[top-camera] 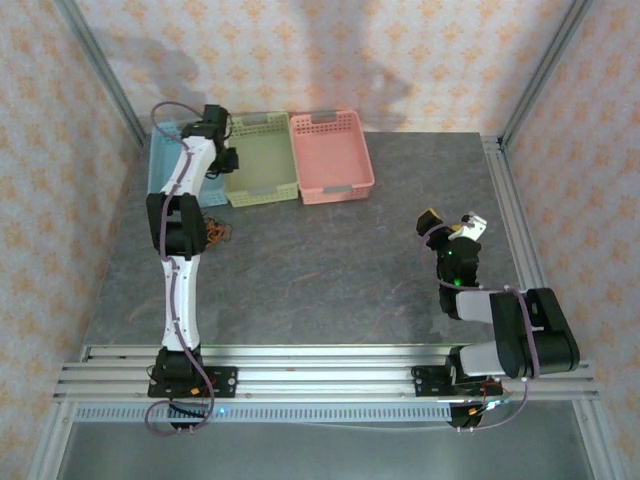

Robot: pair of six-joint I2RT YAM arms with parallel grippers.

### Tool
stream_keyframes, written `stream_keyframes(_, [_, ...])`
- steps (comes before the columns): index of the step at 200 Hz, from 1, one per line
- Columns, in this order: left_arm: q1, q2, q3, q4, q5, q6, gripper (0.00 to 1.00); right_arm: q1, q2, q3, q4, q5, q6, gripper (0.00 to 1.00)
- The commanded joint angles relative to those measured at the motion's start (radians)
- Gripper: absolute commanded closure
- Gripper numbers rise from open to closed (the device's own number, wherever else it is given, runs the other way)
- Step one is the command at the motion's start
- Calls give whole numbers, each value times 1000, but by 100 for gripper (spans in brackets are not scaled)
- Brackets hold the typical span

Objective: Untangle the cables

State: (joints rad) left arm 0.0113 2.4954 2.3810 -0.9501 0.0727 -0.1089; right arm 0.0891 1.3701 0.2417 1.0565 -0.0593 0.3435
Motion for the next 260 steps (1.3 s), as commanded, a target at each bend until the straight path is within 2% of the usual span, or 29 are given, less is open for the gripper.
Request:
stream_keyframes(1, [-92,-54,-14,-57,1,-22,96,4,6,24,49,-19,15,11])
stream_keyframes(25, [-171,-67,-43,-72,-56,-35,97,4,10,24,48,-20,17,11])
stream_keyframes(45, [-217,-81,-75,-73,-56,-60,96,5,12,25,50,-23,18,11])
stream_keyframes(90, [-259,-77,-100,-85,-44,-116,95,4,21,28,53,-30,26,12])
stream_keyframes(108, [-275,-75,-109,-80,-36,-112,92,5,23,28,55,-33,26,12])
stream_keyframes(125, [-283,-75,-108,-83,-28,-115,83,4,23,28,56,-36,28,12])
stream_keyframes(159, [-287,-123,-123,-67,-68,-112,44,4,23,28,59,-42,29,12])
stream_keyframes(184, [-287,-199,-144,-35,-105,-109,23,4,23,28,62,-49,31,12])
stream_keyframes(216, [-287,-357,-245,40,-186,-104,15,5,27,30,63,-56,32,12])
stream_keyframes(241, [-267,-562,-472,153,-265,-134,10,5,27,30,63,-56,32,12])
stream_keyframes(260, [-212,-734,-700,237,-246,-203,9,4,26,28,65,-56,32,12])
